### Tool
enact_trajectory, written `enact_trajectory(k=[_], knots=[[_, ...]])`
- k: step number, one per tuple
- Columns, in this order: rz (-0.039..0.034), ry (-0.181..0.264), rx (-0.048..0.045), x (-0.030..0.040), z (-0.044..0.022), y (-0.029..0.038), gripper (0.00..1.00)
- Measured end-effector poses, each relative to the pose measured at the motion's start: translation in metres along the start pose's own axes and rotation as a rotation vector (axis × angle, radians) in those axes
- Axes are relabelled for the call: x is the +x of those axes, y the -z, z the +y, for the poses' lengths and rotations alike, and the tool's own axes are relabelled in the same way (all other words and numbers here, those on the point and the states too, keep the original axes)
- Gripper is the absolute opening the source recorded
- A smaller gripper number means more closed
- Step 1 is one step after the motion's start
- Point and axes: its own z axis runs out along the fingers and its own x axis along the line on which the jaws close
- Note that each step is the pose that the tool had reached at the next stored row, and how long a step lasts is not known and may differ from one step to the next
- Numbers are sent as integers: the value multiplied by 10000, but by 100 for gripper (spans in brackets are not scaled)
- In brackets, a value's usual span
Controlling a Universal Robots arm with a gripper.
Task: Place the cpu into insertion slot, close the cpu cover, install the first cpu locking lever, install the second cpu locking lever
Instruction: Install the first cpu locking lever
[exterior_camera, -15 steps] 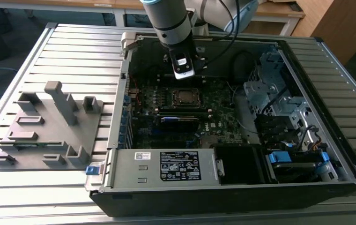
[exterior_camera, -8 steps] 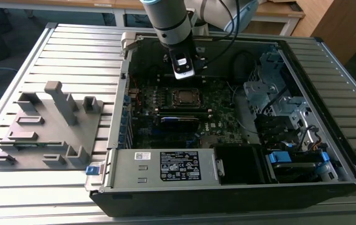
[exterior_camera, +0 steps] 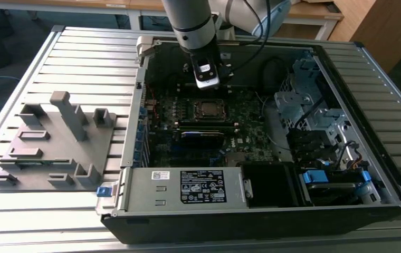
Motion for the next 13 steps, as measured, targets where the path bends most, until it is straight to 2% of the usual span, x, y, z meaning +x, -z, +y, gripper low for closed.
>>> enact_trajectory(k=[3, 4, 5, 7, 10, 11, 12, 13], knots=[[-15, 149, 581, 0, 0, 0, 10], [4, 195, 777, 0, 0, 0, 10], [66, 233, 965, -2, 1, -1, 10], [306, 272, 1305, -10, 4, -4, 10], [719, 295, 1702, -28, 13, -11, 10], [865, 292, 1796, -33, 15, -13, 10], [950, 289, 1838, -35, 16, -14, 10], [979, 287, 1851, -35, 15, -13, 10]])
